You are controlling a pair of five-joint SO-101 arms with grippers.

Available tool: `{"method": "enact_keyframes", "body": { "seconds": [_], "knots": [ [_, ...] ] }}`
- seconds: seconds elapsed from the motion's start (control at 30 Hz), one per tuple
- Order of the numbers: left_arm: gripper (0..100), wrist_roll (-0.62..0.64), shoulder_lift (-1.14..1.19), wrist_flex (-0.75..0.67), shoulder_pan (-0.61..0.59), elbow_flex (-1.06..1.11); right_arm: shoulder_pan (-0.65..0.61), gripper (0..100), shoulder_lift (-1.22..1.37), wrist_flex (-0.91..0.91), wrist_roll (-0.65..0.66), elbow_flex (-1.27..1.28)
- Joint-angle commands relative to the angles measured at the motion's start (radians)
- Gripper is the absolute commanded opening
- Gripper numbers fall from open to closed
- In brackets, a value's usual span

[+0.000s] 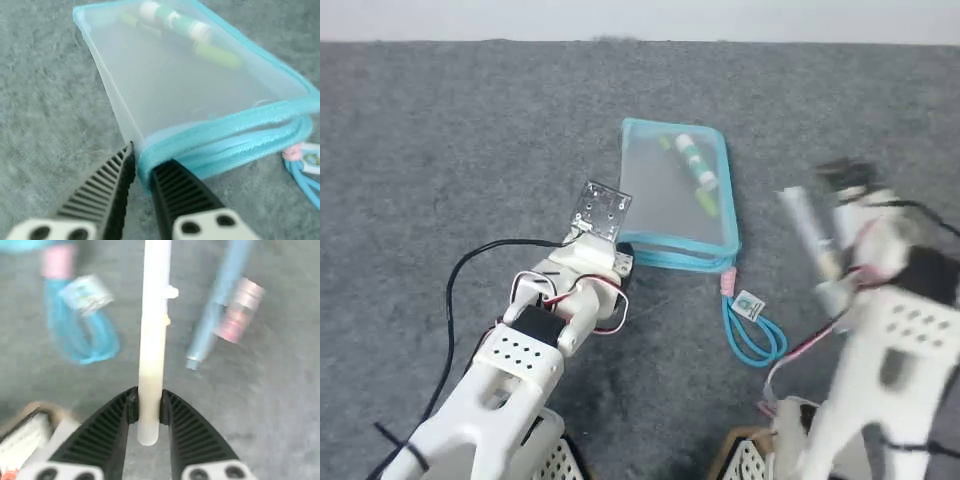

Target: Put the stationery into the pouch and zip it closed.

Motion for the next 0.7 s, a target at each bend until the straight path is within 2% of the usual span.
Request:
{"method": "enact_keyframes", "body": {
  "seconds": [0.0,0.1,0.2,0.53,0.67],
  "knots": [
    [1,-0.012,0.009,-0.044,0.000,-0.016,-0.271,0.6,-0.079,0.047,-0.021,0.064],
    [1,-0.012,0.009,-0.044,0.000,-0.016,-0.476,0.6,-0.076,0.045,-0.021,0.153],
    [1,-0.012,0.009,-0.044,0.000,-0.016,-0.568,0.6,-0.076,0.024,-0.120,0.173],
    [1,-0.012,0.009,-0.044,0.006,-0.016,-0.552,0.6,0.016,-0.030,-0.321,0.100],
    [1,-0.012,0.009,-0.044,0.000,-0.015,-0.481,0.6,0.024,0.013,-0.324,0.000]
  ]
}}
